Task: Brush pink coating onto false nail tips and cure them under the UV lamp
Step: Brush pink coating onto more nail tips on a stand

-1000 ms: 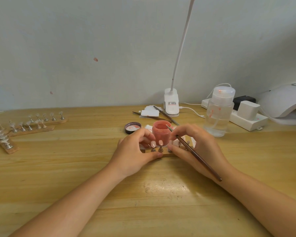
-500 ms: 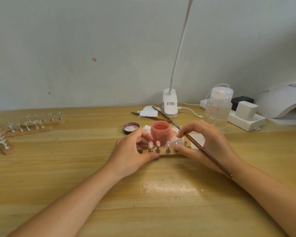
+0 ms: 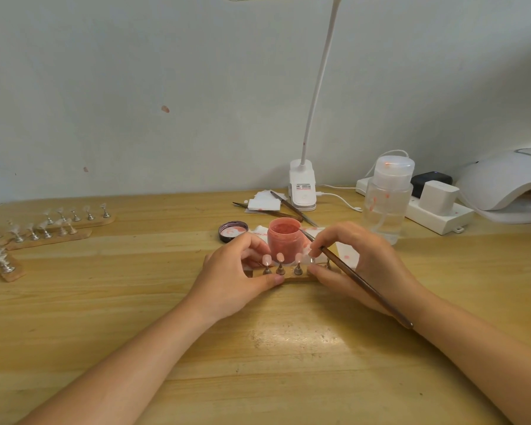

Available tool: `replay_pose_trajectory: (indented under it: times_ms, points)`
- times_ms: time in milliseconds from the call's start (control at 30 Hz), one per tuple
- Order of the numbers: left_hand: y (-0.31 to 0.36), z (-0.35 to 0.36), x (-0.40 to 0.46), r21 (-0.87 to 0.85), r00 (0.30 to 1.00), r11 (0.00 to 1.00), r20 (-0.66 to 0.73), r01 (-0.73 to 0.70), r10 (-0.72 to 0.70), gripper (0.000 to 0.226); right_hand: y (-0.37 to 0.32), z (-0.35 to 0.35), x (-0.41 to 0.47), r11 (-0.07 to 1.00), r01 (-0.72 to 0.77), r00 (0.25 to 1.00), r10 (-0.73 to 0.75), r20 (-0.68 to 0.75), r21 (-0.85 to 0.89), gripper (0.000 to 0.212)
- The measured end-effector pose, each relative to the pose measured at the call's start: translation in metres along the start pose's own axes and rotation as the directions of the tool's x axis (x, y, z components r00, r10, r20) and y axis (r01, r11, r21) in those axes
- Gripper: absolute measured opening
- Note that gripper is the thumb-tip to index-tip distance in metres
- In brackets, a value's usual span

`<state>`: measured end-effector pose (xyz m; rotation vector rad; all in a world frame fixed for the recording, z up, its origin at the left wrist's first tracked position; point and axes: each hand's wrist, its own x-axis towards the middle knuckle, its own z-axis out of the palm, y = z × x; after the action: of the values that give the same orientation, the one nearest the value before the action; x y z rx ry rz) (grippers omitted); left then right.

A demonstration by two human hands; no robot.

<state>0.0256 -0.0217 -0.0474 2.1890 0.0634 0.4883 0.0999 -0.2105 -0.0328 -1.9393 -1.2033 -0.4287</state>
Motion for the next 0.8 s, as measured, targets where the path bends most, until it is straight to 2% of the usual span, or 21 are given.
replay_pose_trajectory:
  times_ms: [133, 200, 300, 400, 633, 733, 800]
  points:
    - [0.001, 0.001, -0.001, 0.033, 0.999, 0.998, -0.020, -0.045, 0.045, 0.036, -0.009, 0.003, 0.001, 0.999, 0.001, 0.993, 0.005, -0.121, 0.052, 0.020]
    - [0.004, 0.001, -0.003, 0.045, 0.993, 0.995, -0.073, -0.089, 0.092, 0.035, -0.015, 0.006, 0.001, 0.997, 0.014, 0.987, -0.002, -0.163, 0.071, 0.022]
    - [0.011, 0.000, -0.006, 0.081, 0.958, 0.969, -0.148, -0.234, 0.244, 0.029, -0.022, 0.012, 0.001, 0.994, 0.032, 0.981, -0.012, -0.195, 0.100, 0.020]
    - [0.016, 0.001, -0.008, 0.133, 0.927, 0.931, -0.122, -0.340, 0.355, 0.017, -0.026, 0.018, 0.001, 0.993, 0.038, 0.976, -0.014, -0.216, 0.109, 0.019]
    - [0.016, 0.002, -0.007, 0.122, 0.926, 0.930, -0.112, -0.346, 0.360, 0.005, -0.026, 0.025, -0.001, 0.994, 0.071, 0.974, -0.050, -0.223, 0.086, 0.022]
    - [0.016, 0.002, -0.007, 0.107, 0.922, 0.931, -0.137, -0.350, 0.363, 0.012, -0.026, 0.025, 0.000, 0.995, 0.072, 0.974, -0.055, -0.218, 0.072, 0.023]
    - [0.015, 0.001, -0.006, 0.079, 0.921, 0.932, -0.147, -0.354, 0.362, 0.008, -0.029, 0.022, 0.001, 0.994, 0.056, 0.978, -0.034, -0.207, 0.099, 0.028]
